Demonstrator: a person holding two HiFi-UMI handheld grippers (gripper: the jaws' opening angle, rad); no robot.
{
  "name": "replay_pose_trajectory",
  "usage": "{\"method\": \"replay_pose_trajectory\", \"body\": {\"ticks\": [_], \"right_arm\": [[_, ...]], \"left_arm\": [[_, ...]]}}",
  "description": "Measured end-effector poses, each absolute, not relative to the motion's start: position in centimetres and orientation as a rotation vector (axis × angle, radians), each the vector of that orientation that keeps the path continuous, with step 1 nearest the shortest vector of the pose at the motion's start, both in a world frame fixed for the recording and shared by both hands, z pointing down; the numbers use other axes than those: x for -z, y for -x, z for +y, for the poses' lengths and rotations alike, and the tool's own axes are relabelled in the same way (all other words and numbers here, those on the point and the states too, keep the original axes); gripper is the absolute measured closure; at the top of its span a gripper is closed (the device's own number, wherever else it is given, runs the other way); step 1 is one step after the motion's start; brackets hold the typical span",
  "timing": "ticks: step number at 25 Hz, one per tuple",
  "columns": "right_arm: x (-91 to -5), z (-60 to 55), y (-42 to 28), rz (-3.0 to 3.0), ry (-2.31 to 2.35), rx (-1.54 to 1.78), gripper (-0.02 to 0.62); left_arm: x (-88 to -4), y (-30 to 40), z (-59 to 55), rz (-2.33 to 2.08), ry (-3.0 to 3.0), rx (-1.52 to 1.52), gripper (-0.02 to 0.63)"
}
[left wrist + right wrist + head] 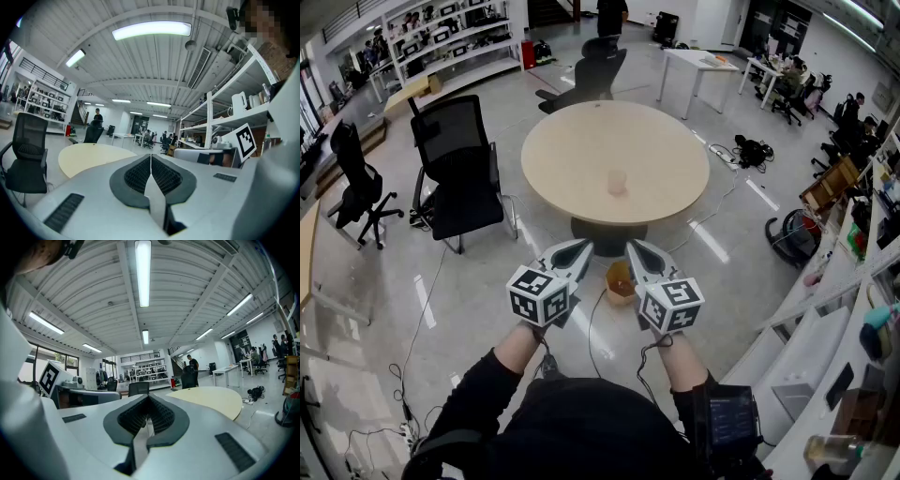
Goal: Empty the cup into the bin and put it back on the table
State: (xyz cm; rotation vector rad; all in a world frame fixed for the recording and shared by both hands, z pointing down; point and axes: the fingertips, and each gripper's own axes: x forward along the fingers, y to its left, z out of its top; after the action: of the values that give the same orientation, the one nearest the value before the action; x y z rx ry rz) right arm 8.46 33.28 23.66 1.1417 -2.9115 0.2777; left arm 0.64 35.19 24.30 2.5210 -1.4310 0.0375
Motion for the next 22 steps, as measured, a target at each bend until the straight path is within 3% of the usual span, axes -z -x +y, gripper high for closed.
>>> {"method": "replay_pose_trajectory", "body": {"ticks": [10,22], "right_arm": [[-25.6,32.7,-9.1,-2.902,-1.169,-0.406,0.58],[-29.2,31.0,-3.4,-2.78,-1.31,-0.575,0.58]], "left_arm": [[-24.3,1.0,35.8,-1.445,-2.481,0.011,0.583],[-26.8,6.0,31.6,-1.287,-2.46,0.068,0.583]]}}
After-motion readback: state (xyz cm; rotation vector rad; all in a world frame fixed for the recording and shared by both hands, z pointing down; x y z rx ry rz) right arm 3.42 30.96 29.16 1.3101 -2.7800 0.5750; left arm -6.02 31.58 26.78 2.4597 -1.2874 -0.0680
